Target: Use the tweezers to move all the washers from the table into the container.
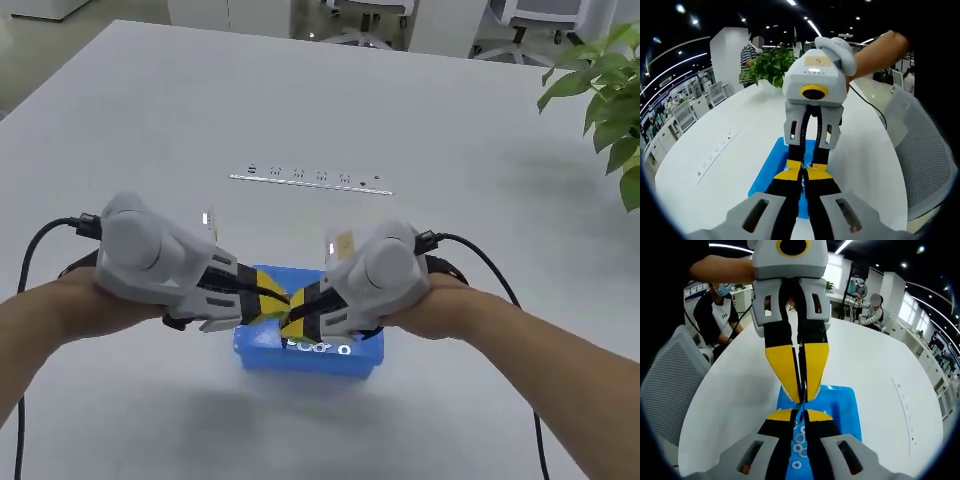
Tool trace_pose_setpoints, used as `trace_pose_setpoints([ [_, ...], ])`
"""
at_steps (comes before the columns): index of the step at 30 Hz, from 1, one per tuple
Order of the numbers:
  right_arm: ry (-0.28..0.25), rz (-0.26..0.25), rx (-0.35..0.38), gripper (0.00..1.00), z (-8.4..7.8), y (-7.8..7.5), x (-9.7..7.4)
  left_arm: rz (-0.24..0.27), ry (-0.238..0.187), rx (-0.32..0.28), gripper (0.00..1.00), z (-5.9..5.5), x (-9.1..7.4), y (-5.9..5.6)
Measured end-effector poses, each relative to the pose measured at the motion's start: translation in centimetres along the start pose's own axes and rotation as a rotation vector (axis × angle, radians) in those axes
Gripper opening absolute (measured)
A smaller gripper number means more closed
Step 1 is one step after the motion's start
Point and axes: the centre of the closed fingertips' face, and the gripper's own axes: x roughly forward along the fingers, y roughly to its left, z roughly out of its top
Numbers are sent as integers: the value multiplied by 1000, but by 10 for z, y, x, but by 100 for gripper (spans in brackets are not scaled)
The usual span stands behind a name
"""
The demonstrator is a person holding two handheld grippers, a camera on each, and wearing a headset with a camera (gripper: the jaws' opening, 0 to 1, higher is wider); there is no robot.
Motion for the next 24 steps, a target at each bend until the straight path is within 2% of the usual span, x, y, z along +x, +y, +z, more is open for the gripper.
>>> trace_pose_setpoints([
  [11,-13,-16,0,10,3,0,-7,1,-8,19,6,8,-3,-2],
  [24,-40,-38,8,10,10,0,-20,-4,-23,27,5,23,-7,-5],
])
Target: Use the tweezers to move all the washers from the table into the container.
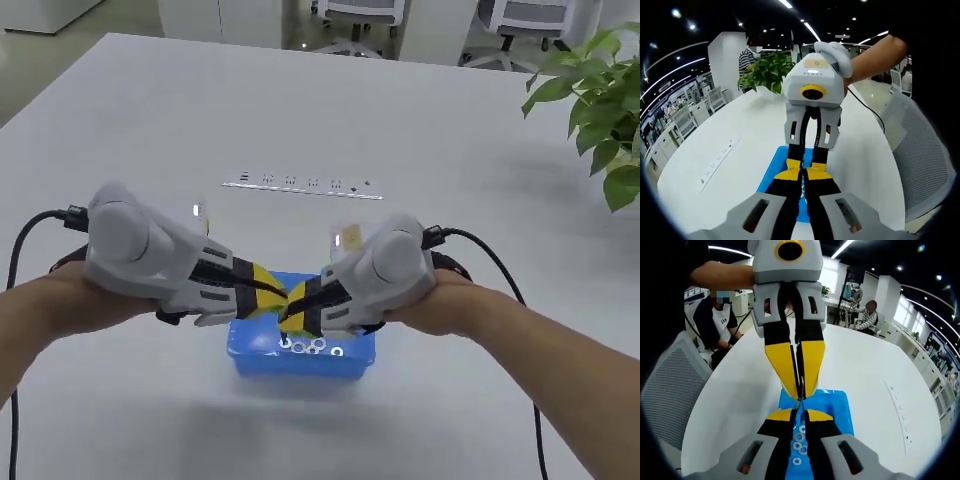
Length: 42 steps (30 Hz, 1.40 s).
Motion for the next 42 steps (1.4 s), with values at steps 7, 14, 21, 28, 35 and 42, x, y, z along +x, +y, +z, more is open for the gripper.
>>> trace_pose_setpoints([
  [7,-8,-6,1,13,2,4,-5,-7,-3,12,5,7,-2,-3],
  [14,-36,-17,8,13,7,8,-10,-16,-22,18,5,17,-7,-8],
  [21,-54,-34,7,10,15,11,-18,-22,-38,24,5,25,-14,-14],
  [28,-64,-40,20,8,19,20,-23,-41,-37,36,5,28,-19,-22],
  [35,-46,-25,19,7,17,33,-25,-76,-18,49,5,25,-21,-35],
  [42,-25,-11,22,7,12,43,-26,-100,8,60,5,20,-21,-45],
])
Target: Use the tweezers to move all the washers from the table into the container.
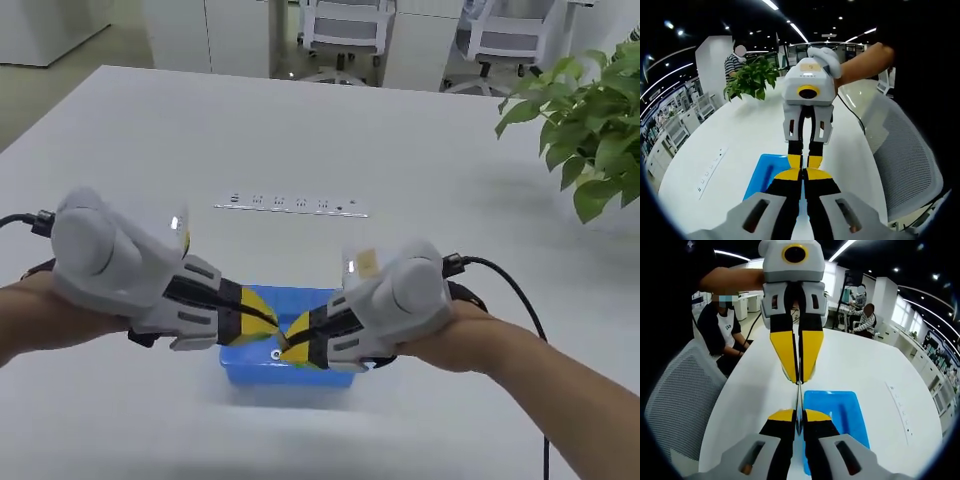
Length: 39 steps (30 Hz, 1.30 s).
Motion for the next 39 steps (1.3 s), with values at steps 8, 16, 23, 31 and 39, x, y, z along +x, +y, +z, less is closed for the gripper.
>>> trace_pose_setpoints([
  [8,65,24,-31,7,-14,14,0,-37,65,20,5,-17,8,-15],
  [16,100,42,-31,7,-26,27,3,-61,97,16,5,-31,16,-27],
  [23,141,46,-48,7,-37,37,9,-70,134,16,5,-46,23,-36],
  [31,167,55,-40,7,-48,46,15,-79,200,19,5,-72,33,-45],
  [39,193,53,-44,8,-61,49,25,-81,252,24,5,-94,43,-48],
])
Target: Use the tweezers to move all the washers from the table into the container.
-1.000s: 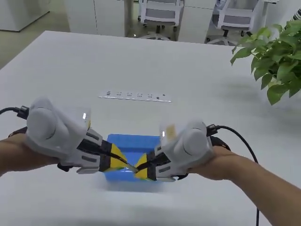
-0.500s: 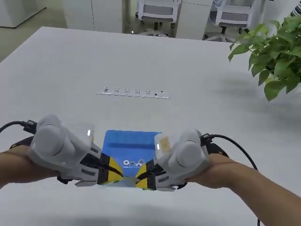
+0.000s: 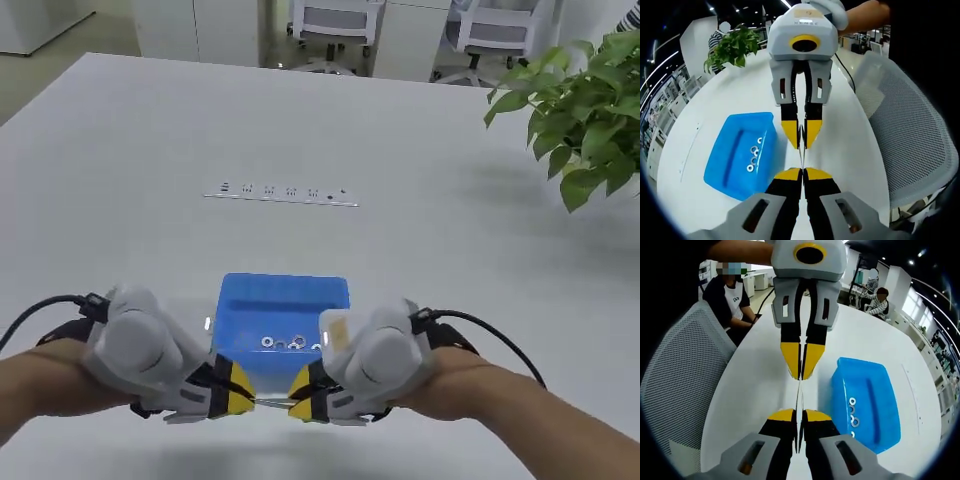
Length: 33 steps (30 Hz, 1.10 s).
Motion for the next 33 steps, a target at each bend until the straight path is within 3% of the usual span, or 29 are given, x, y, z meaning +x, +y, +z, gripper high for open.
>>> trace_pose_setpoints([
  [15,34,24,26,9,-13,6,18,-34,63,-20,6,-23,20,-4],
  [33,56,52,51,9,-21,15,26,-70,103,-40,6,-35,33,-12],
])
